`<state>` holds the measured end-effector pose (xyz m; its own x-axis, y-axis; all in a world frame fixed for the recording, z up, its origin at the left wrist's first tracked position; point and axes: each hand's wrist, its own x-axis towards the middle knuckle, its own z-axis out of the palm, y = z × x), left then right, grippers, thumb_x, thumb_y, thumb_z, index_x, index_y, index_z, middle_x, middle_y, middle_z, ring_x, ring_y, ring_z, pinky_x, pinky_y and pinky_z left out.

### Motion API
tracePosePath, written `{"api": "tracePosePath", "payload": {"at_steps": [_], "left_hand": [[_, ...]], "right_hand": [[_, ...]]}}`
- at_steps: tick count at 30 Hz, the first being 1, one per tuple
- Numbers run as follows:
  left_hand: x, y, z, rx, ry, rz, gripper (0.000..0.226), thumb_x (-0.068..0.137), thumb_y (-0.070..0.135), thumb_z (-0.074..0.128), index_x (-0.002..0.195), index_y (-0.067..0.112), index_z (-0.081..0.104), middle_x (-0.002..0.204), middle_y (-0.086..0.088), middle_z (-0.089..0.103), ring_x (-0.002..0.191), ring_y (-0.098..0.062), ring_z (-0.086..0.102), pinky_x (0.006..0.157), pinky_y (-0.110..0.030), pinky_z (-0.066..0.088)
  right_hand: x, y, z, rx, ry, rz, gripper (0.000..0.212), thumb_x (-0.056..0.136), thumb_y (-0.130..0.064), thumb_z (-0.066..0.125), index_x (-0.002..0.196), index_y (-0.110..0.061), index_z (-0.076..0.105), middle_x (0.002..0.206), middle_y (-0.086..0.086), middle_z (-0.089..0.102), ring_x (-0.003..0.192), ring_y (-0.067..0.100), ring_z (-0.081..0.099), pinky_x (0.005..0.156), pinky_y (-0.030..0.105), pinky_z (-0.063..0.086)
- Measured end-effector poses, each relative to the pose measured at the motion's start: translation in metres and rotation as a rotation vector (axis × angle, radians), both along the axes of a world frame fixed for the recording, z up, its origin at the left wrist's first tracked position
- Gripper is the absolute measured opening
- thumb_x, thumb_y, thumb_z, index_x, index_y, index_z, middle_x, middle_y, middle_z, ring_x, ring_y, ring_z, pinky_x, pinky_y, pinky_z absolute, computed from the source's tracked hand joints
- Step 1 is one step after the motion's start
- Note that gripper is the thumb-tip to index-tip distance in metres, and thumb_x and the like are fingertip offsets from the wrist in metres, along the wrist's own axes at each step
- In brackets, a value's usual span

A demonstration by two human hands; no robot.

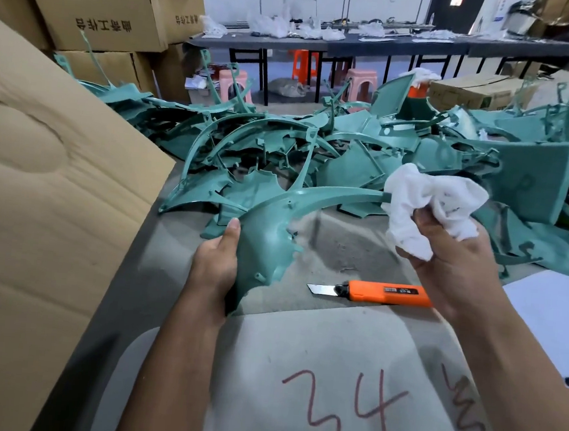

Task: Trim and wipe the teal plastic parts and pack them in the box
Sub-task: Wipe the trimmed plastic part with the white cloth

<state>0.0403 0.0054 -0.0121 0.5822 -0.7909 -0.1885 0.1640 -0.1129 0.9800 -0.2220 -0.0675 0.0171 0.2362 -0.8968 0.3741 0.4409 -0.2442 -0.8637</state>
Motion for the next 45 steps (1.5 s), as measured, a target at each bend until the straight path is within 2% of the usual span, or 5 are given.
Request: {"api": "tracePosePath", "payload": {"at_steps": [7, 18, 27, 39, 45], "left_hand": [[0.001, 0.001, 0.006, -0.025, 0.263, -0.015, 0.044, 0.109, 0.047, 0.037, 0.080, 0.017, 0.054, 0.048, 0.004, 0.054, 0.036, -0.009, 0.048, 0.038, -0.018, 0.041], [-0.056, -0.013, 0.004, -0.094, -0.766, 0.154, 0.057, 0.108, 0.045, 0.040, 0.058, 0.018, 0.042, 0.052, 0.005, 0.048, 0.050, -0.010, 0.045, 0.046, -0.017, 0.035], [-0.032, -0.010, 0.004, 0.020, 0.240, -0.127, 0.057, 0.103, 0.058, 0.043, 0.082, 0.008, 0.059, 0.056, -0.007, 0.061, 0.041, -0.018, 0.056, 0.043, -0.024, 0.049], [-0.030, -0.011, 0.013, -0.135, -0.841, 0.044, 0.057, 0.106, 0.049, 0.041, 0.059, 0.016, 0.039, 0.053, 0.005, 0.042, 0.053, -0.017, 0.039, 0.050, -0.030, 0.031], [-0.040, -0.010, 0.011, -0.155, -0.304, -0.185, 0.061, 0.104, 0.053, 0.045, 0.091, -0.004, 0.066, 0.087, -0.024, 0.072, 0.079, -0.037, 0.068, 0.075, -0.051, 0.057]], "right_hand": [[0.019, 0.007, -0.018, 0.312, 0.117, -0.181, 0.029, 0.103, -0.037, 0.060, 0.087, -0.014, 0.064, 0.055, 0.003, 0.050, 0.049, 0.016, 0.042, 0.046, 0.024, 0.036], [0.043, 0.030, -0.021, 0.113, 0.097, 0.155, 0.013, 0.092, -0.028, 0.070, 0.098, -0.026, 0.081, 0.091, -0.001, 0.077, 0.082, 0.015, 0.073, 0.073, 0.026, 0.057], [0.034, 0.030, -0.015, -0.077, 0.410, 0.289, 0.007, 0.087, -0.021, 0.077, 0.084, -0.027, 0.080, 0.072, 0.007, 0.071, 0.061, 0.016, 0.061, 0.055, 0.026, 0.050], [0.046, 0.042, -0.012, 0.237, 0.092, 0.412, 0.026, 0.086, -0.001, 0.062, 0.066, -0.017, 0.057, 0.066, 0.001, 0.052, 0.047, 0.003, 0.054, 0.050, 0.012, 0.045], [0.043, 0.036, -0.012, 0.159, 0.043, 0.341, 0.029, 0.090, 0.014, 0.054, 0.079, -0.013, 0.056, 0.085, 0.011, 0.049, 0.066, 0.011, 0.054, 0.063, 0.014, 0.046]]}}
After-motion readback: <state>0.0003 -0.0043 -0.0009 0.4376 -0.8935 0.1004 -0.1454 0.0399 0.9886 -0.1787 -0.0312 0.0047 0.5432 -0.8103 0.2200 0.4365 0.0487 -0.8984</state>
